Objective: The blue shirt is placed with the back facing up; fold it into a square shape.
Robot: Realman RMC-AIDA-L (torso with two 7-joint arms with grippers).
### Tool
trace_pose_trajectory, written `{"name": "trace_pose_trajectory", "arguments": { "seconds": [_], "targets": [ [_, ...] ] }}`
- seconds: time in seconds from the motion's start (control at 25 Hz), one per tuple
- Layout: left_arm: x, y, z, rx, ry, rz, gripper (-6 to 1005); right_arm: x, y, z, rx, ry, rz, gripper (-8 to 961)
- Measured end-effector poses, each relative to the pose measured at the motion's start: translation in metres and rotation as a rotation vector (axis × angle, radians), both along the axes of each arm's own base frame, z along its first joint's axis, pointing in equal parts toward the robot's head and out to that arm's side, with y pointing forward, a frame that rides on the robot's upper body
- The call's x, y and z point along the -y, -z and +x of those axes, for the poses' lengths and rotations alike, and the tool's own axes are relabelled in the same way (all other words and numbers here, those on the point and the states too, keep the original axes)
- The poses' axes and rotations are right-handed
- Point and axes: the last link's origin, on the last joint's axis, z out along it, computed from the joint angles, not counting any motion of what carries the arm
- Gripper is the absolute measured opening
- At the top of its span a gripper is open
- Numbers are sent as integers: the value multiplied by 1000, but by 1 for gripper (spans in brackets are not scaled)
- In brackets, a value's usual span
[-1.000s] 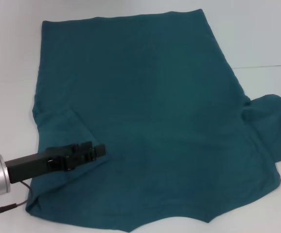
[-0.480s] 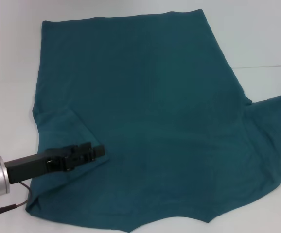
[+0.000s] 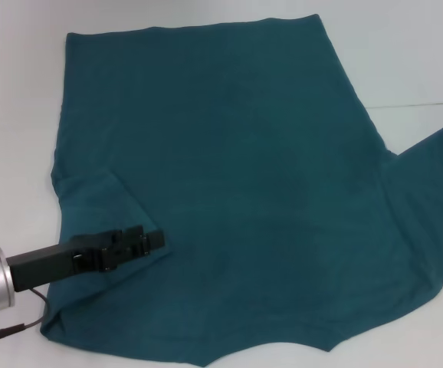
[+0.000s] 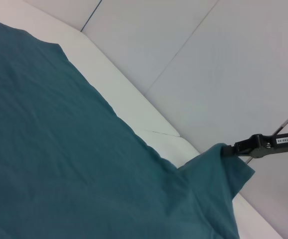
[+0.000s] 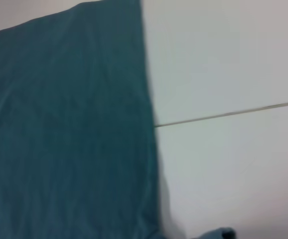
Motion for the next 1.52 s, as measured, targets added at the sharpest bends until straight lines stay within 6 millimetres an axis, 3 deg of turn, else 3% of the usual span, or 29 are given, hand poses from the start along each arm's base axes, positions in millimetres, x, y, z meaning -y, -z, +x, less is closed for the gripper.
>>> {"name": "trace_pose_trajectory", "arguments": {
  "seconds": [0.36, 0.64, 0.88, 1.52],
  "targets": [
    [0, -1, 0, 0, -1, 2, 601, 4, 28, -15, -57, -11, -118, 29],
    [-1, 0, 0, 1, -2, 3, 598, -1, 39, -35, -55, -61, -176, 31],
    [-2, -1, -1, -1, -8, 9, 599, -5, 59, -53, -25, -117, -240, 33],
    [-4, -2, 1, 13, -11, 24, 601, -6, 73, -71, -54, -53, -282, 39]
  ]
}}
